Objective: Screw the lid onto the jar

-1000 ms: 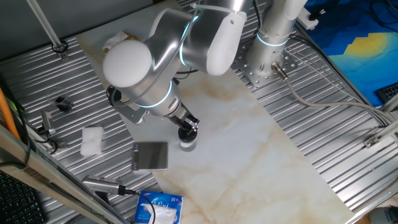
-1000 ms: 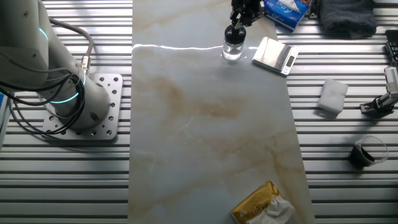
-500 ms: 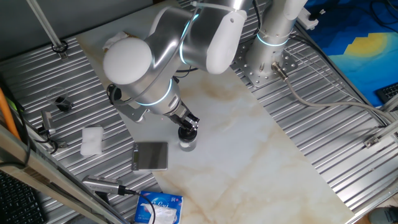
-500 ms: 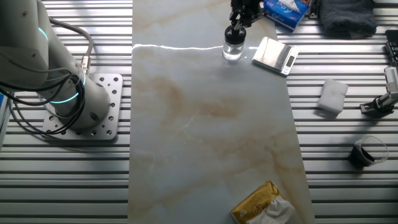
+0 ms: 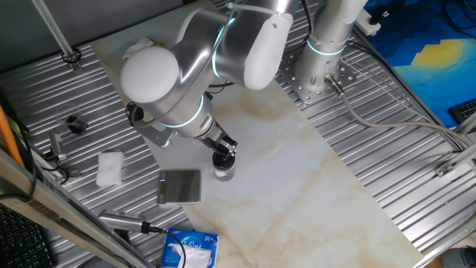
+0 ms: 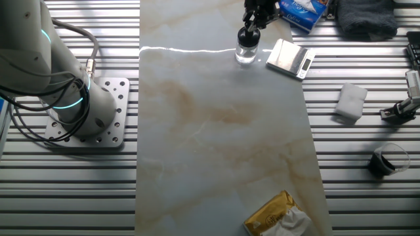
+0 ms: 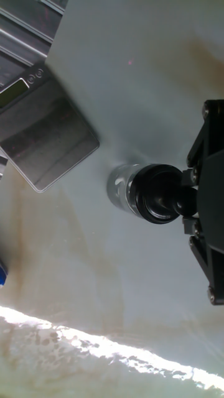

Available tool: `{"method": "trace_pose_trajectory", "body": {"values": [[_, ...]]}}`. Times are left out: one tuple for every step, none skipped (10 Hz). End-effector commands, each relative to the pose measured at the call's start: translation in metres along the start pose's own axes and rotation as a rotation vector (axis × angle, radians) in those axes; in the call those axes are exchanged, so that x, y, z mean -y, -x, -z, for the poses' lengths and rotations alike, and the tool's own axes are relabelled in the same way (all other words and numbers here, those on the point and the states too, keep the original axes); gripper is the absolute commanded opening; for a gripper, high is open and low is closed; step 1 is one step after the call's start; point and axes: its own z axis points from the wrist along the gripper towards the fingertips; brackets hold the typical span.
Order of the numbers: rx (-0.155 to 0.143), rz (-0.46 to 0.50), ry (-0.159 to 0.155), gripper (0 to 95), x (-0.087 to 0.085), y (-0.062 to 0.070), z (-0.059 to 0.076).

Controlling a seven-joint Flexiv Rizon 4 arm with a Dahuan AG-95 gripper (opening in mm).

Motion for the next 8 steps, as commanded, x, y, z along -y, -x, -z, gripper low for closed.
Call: {"method": "trace_pose_trajectory", "body": {"values": [[-0.004, -0.002, 0.002, 0.0, 0.0002, 0.0005, -0.001], [-0.012, -0.001, 0.007, 0.0, 0.0001, 0.0011, -0.0003], [-0.011, 0.001, 0.007, 0.0, 0.0001, 0.001, -0.0001], [-0.011, 0.003, 0.007, 0.0, 0.0001, 0.0011, -0.0001], [-0.011, 0.004, 0.008, 0.0, 0.0001, 0.0011, 0.0], [-0.011, 0.009, 0.008, 0.0, 0.0002, 0.0012, 0.0001], [-0.011, 0.012, 0.008, 19.0, 0.0002, 0.0012, 0.0002], [-0.011, 0.012, 0.008, 19.0, 0.0002, 0.0012, 0.0002]]}}
